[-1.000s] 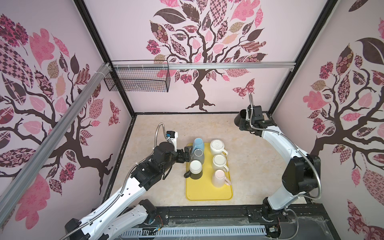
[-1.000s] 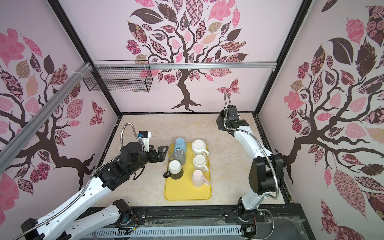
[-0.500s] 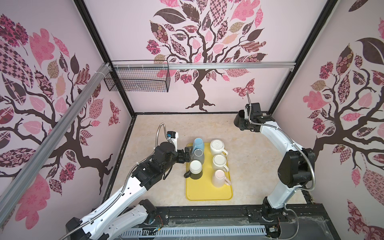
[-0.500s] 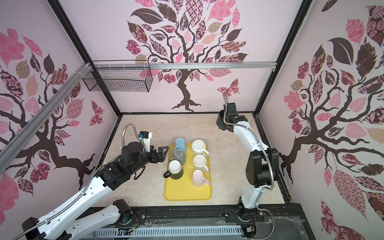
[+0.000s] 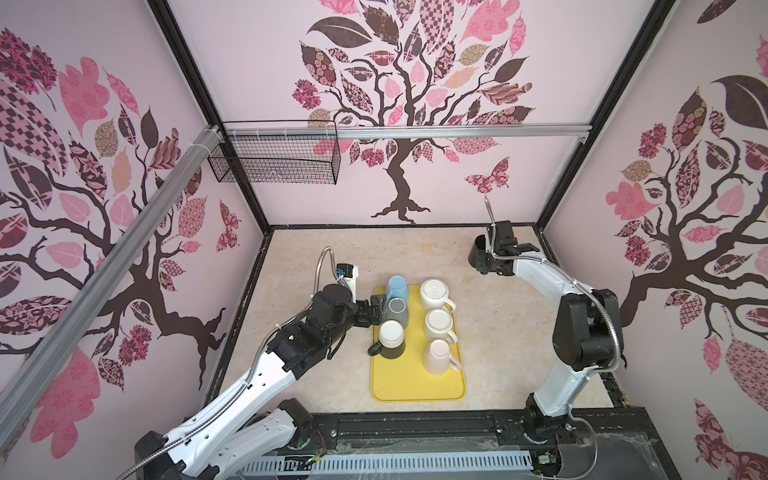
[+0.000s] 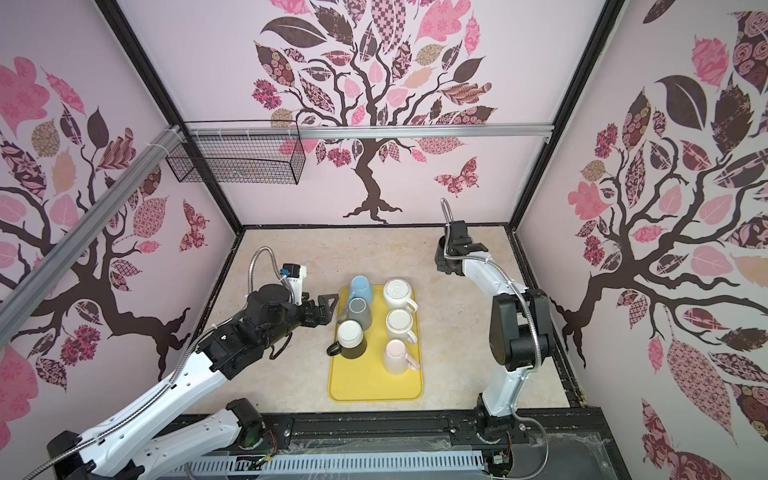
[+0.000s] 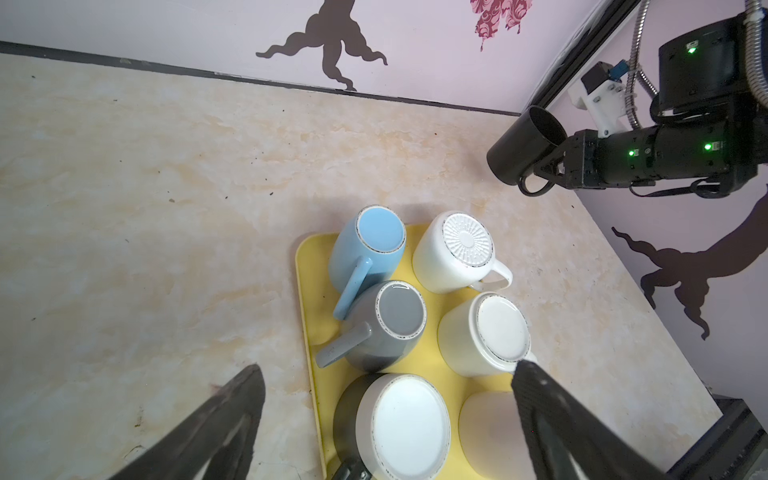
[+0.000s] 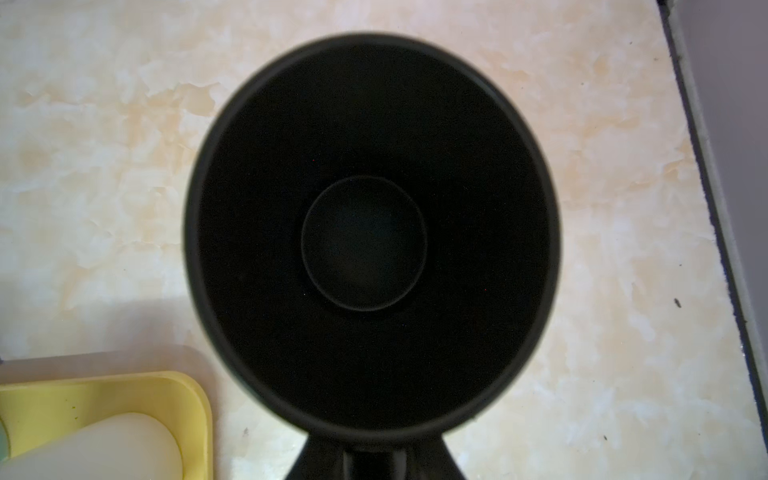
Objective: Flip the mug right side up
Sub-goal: 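Carry the black mug upright with the right gripper while the left withdraws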
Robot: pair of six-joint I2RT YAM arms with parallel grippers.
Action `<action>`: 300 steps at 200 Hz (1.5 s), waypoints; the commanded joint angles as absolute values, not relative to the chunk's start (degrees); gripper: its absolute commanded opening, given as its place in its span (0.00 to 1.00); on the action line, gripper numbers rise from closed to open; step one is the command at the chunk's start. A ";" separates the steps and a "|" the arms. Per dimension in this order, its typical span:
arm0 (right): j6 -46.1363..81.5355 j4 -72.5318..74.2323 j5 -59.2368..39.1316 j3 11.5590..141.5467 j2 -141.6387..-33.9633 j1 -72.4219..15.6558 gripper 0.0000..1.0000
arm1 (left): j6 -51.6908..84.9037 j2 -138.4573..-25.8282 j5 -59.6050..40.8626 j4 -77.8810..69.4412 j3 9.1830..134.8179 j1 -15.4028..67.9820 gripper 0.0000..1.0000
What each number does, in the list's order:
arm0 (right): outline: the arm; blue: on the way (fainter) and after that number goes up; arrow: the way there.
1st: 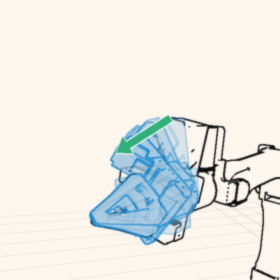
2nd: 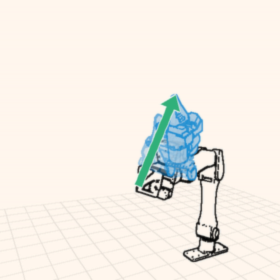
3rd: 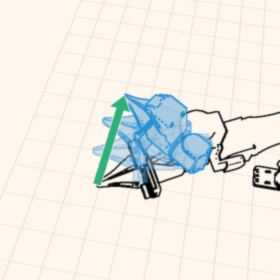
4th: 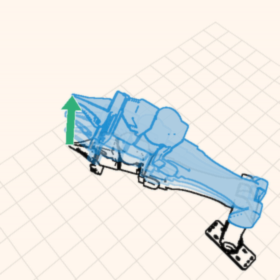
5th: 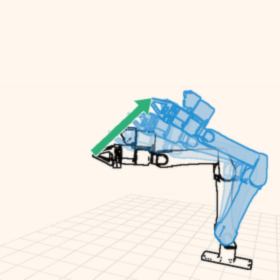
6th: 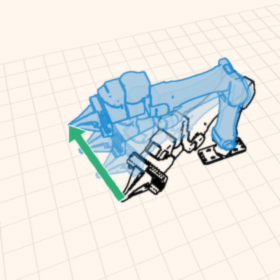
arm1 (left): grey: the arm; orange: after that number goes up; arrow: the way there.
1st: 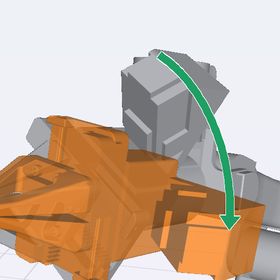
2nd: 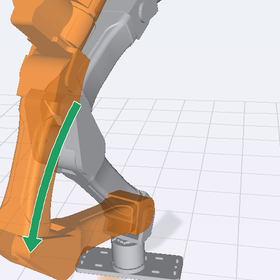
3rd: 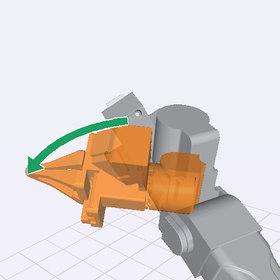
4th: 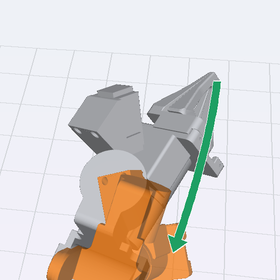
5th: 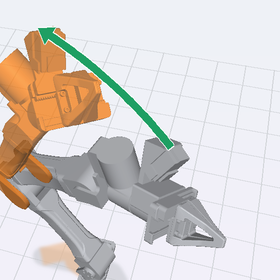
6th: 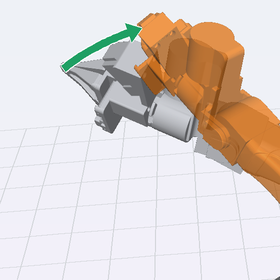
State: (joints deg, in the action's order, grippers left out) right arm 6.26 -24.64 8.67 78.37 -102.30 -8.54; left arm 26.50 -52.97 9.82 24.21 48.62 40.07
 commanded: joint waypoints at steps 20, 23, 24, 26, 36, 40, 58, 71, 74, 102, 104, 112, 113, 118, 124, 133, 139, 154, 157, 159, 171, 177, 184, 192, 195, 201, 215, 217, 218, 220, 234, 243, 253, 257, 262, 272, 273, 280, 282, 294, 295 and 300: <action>6.26 -17.59 10.72 78.72 -103.33 -8.25 0.00 | 25.84 -53.80 9.11 22.41 46.93 40.17 0.96; 6.24 -17.48 10.72 78.60 -103.48 -8.23 0.00 | 25.80 -53.80 9.06 22.30 46.93 40.17 0.96; 6.24 -17.40 10.72 78.55 -103.51 -8.24 0.00 | 25.82 -53.80 9.01 22.27 46.93 40.17 0.96; 6.17 -17.34 10.72 78.52 -103.57 -8.21 0.00 | 25.83 -53.94 8.93 22.31 46.93 40.17 0.96; 6.15 -16.98 10.77 78.23 -103.92 -8.20 0.00 | 25.86 -53.96 8.80 22.14 46.84 40.31 0.96; 6.15 -16.69 10.73 78.03 -104.02 -8.18 0.00 | 25.84 -53.93 8.81 22.15 46.87 40.26 0.96; 6.15 -15.75 10.62 77.27 -104.52 -8.18 0.00 | 25.84 -54.05 8.79 22.33 46.82 40.34 0.96; 6.14 -15.32 11.09 76.74 -105.00 -8.19 0.00 | 25.71 -54.04 8.82 22.39 46.84 40.58 0.96; 6.17 -15.27 11.14 76.66 -105.10 -8.18 0.00 | 25.70 -54.04 8.87 22.34 46.85 40.53 0.96; 6.16 -14.96 11.24 76.07 -105.82 -8.24 0.00 | 25.62 -54.53 8.79 22.17 46.85 40.69 0.95; 6.15 -14.84 11.38 75.99 -105.82 -8.23 0.00 | 25.63 -54.57 8.79 22.15 46.85 40.69 0.95; 6.08 -14.61 11.63 75.63 -105.82 -8.19 0.00 | 25.57 -54.73 8.83 22.15 46.85 40.69 0.95; 6.07 -14.60 11.66 75.61 -105.82 -8.22 0.00 | 25.53 -54.74 8.85 22.15 46.89 40.74 0.95; 6.00 -14.55 11.85 75.51 -105.83 -8.22 0.00 | 25.57 -54.78 8.79 22.15 46.93 40.69 0.95; 5.98 -14.60 11.97 75.47 -105.91 -8.25 0.00 | 25.58 -54.80 8.85 22.15 46.93 40.74 0.95; 5.88 -14.74 12.08 75.41 -105.80 -8.18 0.00 | 25.61 -54.88 8.73 22.25 47.03 40.83 0.95; 5.88 -14.77 12.17 75.29 -105.75 -8.20 0.00 | 25.53 -54.90 8.70 22.15 46.94 40.80 0.95; 5.89 -14.49 12.34 74.77 -105.39 -8.22 0.00 | 25.56 -55.04 8.71 22.15 46.98 40.78 0.95; 5.89 -14.35 12.39 74.75 -105.34 -8.19 0.00 | 25.57 -55.02 8.70 22.15 46.91 40.80 0.95; 5.89 -14.40 12.46 74.72 -105.35 -8.18 0.00 | 25.58 -55.02 8.70 22.15 46.88 40.79 0.95; 5.89 -14.40 12.57 74.45 -105.38 -8.24 0.00 | 25.66 -55.11 8.70 22.16 46.83 40.91 0.95; 5.93 -14.46 12.64 74.41 -105.42 -8.18 0.00 | 25.60 -55.08 8.83 22.15 46.82 40.96 0.95; 6.02 -14.58 12.53 74.29 -105.47 -8.22 0.00 | 25.59 -54.99 8.79 22.26 46.77 41.05 0.95; 6.23 -14.53 12.44 73.95 -105.42 -8.17 0.00 | 25.58 -54.98 8.88 22.31 46.78 41.13 0.95; 6.32 -14.39 12.40 73.70 -105.34 -8.17 0.00 | 25.53 -55.00 8.88 22.26 46.74 41.19 0.95; 6.48 -14.09 12.27 73.26 -105.10 -8.22 0.00 | 25.57 -54.93 8.96 22.28 46.76 41.29 0.95; 6.65 -13.45 12.15 72.30 -104.61 -8.21 0.00 | 25.44 -54.76 9.17 22.37 46.71 41.49 0.95; 6.67 -13.32 12.16 72.19 -104.53 -8.18 0.00 | 25.41 -54.76 9.19 22.40 46.70 41.55 0.95; 6.68 -13.29 12.14 72.13 -104.47 -8.22 0.00 | 25.45 -54.76 9.21 22.41 46.69 41.56 0.95; 6.68 -13.26 12.15 72.02 -104.43 -8.30 0.00 | 25.48 -54.69 9.22 22.39 46.67 41.64 0.95; 6.69 -13.11 12.29 71.62 -104.23 -8.23 0.00 | 25.44 -54.80 9.57 22.37 46.59 41.89 0.95; 6.68 -13.10 12.43 71.35 -104.24 -8.22 0.00 | 25.36 -54.81 9.71 22.40 46.56 42.03 0.95; 6.68 -13.08 12.50 71.12 -104.21 -8.21 0.00 | 25.21 -54.93 9.84 22.43 46.69 42.18 0.95; 6.68 -12.92 12.48 71.03 -104.24 -8.26 0.00 | 25.18 -54.92 9.91 22.46 46.67 42.27 0.95; 6.75 -12.85 12.48 70.75 -104.17 -8.18 0.00 | 25.22 -54.91 10.05 22.55 46.69 42.37 0.95; 6.85 -12.61 12.51 70.35 -103.93 -8.18 0.01 | 25.14 -54.83 10.41 22.72 46.72 42.52 0.95; 6.85 -12.59 12.50 70.33 -103.91 -8.18 0.01 | 25.14 -54.80 10.43 22.74 46.70 42.49 0.95; 6.98 -12.52 12.40 70.11 -103.70 -8.22 0.07 | 25.14 -54.73 10.61 22.68 46.64 42.57 0.95; 7.02 -12.53 12.33 70.09 -103.66 -8.19 0.08 | 25.14 -54.71 10.63 22.74 46.66 42.61 0.95; 7.20 -12.40 12.14 69.93 -103.32 -8.17 0.20 | 25.14 -54.67 10.70 22.81 46.63 42.63 0.95; 7.27 -12.39 12.13 69.89 -103.24 -8.24 0.22 | 25.14 -54.67 10.71 22.79 46.70 42.63 0.95; 7.37 -12.41 12.05 69.76 -103.13 -8.20 0.26 | 25.14 -54.71 10.80 22.77 46.67 42.63 0.95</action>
State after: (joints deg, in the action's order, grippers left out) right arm 6.55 -15.55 11.11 69.95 -105.43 -8.54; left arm 25.78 -54.96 9.52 23.27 48.49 42.39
